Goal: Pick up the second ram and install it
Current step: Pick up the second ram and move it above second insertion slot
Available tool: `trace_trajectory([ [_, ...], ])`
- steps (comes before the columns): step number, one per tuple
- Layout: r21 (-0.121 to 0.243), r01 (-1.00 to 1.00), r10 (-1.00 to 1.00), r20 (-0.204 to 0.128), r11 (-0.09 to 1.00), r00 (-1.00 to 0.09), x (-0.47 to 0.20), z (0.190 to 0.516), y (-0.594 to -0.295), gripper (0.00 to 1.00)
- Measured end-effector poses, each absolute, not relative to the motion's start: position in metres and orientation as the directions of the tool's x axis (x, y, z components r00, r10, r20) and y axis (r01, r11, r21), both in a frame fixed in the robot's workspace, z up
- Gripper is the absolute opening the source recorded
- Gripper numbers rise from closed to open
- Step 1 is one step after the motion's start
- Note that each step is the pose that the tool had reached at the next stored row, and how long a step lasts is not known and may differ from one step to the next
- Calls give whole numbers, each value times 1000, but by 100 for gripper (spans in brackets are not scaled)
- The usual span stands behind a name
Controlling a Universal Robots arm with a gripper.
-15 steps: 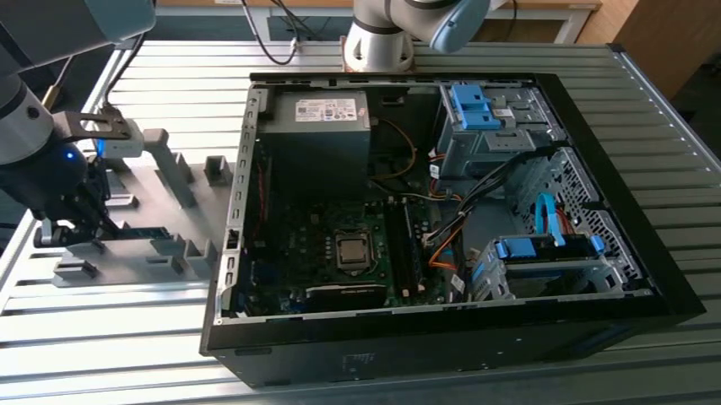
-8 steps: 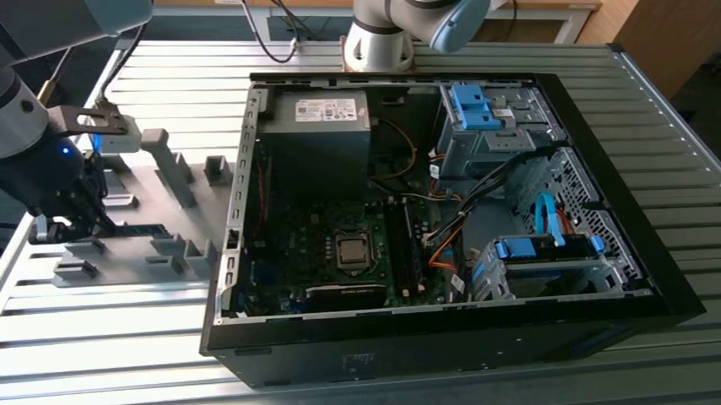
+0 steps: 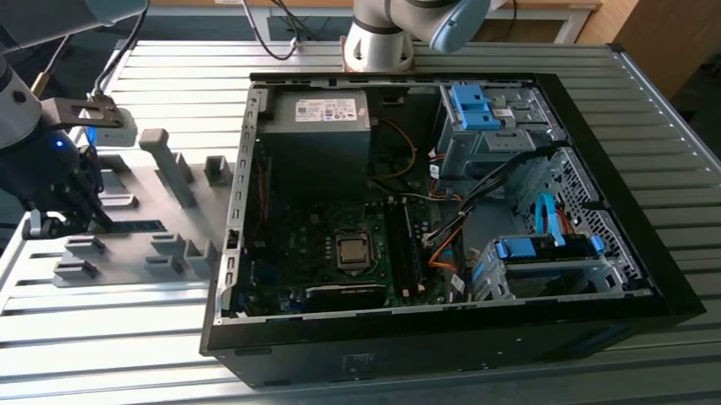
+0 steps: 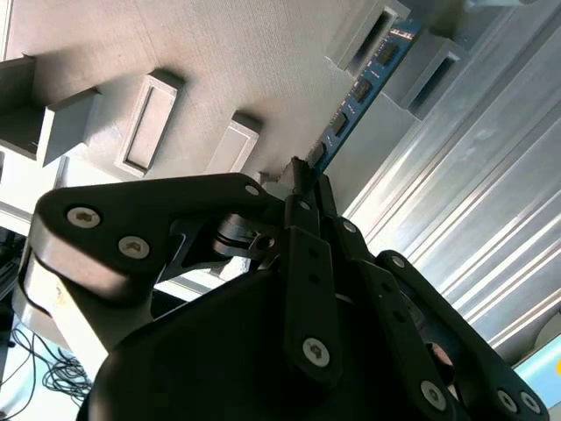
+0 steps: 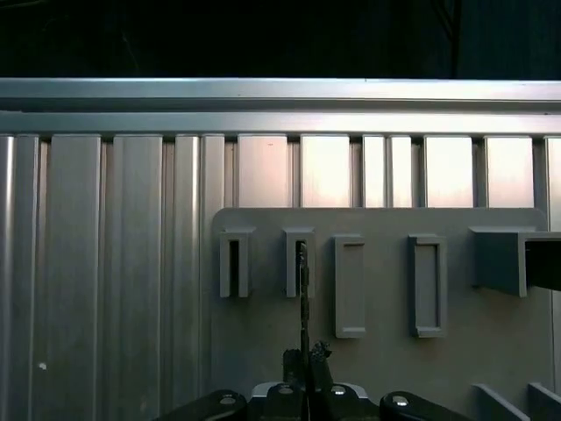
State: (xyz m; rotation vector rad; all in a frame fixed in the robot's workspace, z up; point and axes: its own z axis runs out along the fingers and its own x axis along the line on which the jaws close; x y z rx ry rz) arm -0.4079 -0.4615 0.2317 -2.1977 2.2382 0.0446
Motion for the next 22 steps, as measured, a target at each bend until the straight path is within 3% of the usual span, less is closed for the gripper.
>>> trace_trajectory([
  [22,17,-1000,-1000,-23,18,-18,-408,254,-461,14],
])
